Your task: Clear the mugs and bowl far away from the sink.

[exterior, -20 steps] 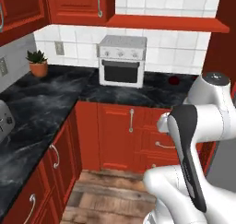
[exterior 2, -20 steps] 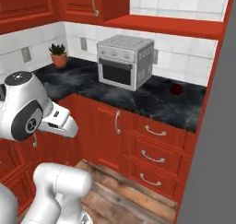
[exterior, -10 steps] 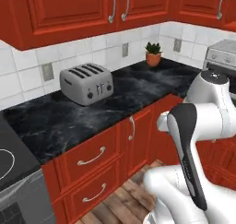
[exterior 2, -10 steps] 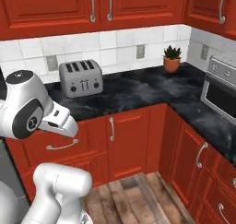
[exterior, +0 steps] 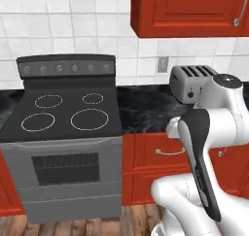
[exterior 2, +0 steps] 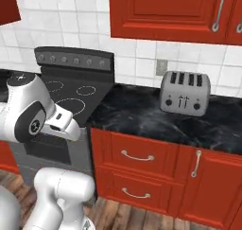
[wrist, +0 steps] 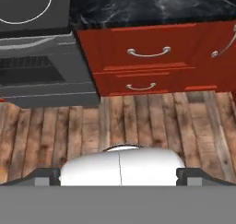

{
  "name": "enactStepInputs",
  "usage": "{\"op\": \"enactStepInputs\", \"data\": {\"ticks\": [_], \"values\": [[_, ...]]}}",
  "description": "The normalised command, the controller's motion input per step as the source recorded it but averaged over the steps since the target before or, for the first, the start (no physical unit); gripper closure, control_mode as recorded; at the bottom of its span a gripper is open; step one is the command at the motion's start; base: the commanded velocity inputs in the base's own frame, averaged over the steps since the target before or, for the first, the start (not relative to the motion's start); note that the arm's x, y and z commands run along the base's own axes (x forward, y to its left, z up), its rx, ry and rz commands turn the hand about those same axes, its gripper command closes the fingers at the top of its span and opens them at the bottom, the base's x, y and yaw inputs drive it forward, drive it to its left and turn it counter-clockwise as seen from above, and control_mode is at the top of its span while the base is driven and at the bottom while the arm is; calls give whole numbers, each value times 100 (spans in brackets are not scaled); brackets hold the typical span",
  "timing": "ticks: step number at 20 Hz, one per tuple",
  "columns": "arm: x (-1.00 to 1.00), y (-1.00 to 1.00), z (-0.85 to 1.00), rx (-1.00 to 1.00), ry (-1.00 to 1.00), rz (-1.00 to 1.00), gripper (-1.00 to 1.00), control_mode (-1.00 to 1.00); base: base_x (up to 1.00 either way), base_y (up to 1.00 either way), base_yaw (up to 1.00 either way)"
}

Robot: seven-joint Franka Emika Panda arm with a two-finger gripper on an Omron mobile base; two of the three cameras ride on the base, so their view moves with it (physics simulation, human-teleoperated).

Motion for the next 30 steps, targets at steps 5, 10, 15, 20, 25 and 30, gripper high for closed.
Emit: {"op": "enactStepInputs", "data": {"ticks": [5, 10, 15, 20, 25, 30], "values": [[0, 0, 0, 0, 0, 0, -100, 100, -36, 88, 78], [0, 0, 0, 0, 0, 0, -100, 100, -56, 100, 62], [0, 0, 0, 0, 0, 0, -100, 100, -50, 100, 66], [0, 0, 0, 0, 0, 0, -100, 100, -27, 83, 81], [0, 0, 0, 0, 0, 0, -100, 100, -2, 47, 93], [0, 0, 0, 0, 0, 0, -100, 100, 88, 23, 64]]}}
